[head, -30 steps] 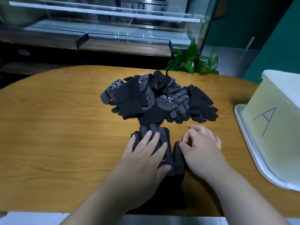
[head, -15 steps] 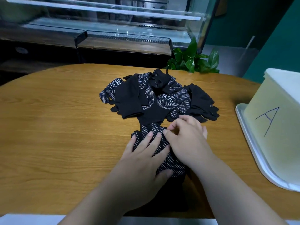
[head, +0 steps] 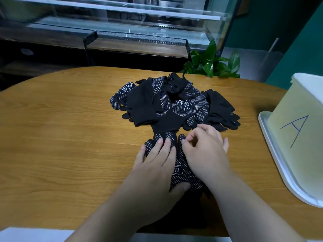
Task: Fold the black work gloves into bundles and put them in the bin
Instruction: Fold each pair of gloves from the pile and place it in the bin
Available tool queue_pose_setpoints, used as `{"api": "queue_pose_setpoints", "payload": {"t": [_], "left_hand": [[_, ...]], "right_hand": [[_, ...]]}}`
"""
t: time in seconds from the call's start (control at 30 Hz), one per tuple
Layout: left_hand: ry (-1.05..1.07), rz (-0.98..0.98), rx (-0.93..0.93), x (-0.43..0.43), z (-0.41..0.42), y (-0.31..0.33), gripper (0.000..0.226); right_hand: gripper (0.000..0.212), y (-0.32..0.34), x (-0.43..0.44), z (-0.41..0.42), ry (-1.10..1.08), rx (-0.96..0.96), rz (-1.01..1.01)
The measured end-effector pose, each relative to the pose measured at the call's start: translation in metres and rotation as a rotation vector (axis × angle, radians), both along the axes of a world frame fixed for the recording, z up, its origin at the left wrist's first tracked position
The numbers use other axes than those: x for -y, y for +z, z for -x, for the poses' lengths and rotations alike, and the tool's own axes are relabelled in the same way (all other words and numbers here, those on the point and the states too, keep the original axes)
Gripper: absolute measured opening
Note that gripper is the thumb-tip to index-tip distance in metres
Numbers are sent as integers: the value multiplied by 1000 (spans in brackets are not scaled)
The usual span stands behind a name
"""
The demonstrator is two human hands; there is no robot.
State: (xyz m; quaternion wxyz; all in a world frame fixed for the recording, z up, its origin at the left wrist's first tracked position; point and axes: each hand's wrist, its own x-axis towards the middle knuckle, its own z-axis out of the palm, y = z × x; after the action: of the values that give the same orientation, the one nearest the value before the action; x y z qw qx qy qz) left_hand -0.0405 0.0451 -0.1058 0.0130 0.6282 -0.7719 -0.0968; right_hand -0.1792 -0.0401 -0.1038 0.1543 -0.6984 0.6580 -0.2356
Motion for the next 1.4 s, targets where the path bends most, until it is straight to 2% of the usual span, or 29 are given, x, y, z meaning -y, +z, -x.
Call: {"api": "queue_pose_setpoints", "payload": {"t": [0.1,0.33,0.73,0.87,1.0,1.2,1.3,1.4], "left_hand": [[-17,-5,2,1,0,1,89],[-22,11,-22,3,0,-2,87],[-30,37,-104,3,-5,-4,87],[-25,53,-199,3,-8,-4,85],[54,134,-292,5,-13,-2,76],[228,352,-289,14,-22,-6,46],[341,328,-303,20,-22,1,33],[423,273,-335,28,-22,6,34]], "right_hand": [[12,-2,0,-1,-15,-35,9],[13,3,5,-1,1,79,-7],[21,4,20,-23,33,-18,-133],[21,4,20,-22,27,-8,-127],[17,2,18,-18,5,73,-58],[14,-5,16,-19,3,-34,29],[18,-6,15,-19,23,-37,98],[17,-7,14,-19,27,-53,139]]}}
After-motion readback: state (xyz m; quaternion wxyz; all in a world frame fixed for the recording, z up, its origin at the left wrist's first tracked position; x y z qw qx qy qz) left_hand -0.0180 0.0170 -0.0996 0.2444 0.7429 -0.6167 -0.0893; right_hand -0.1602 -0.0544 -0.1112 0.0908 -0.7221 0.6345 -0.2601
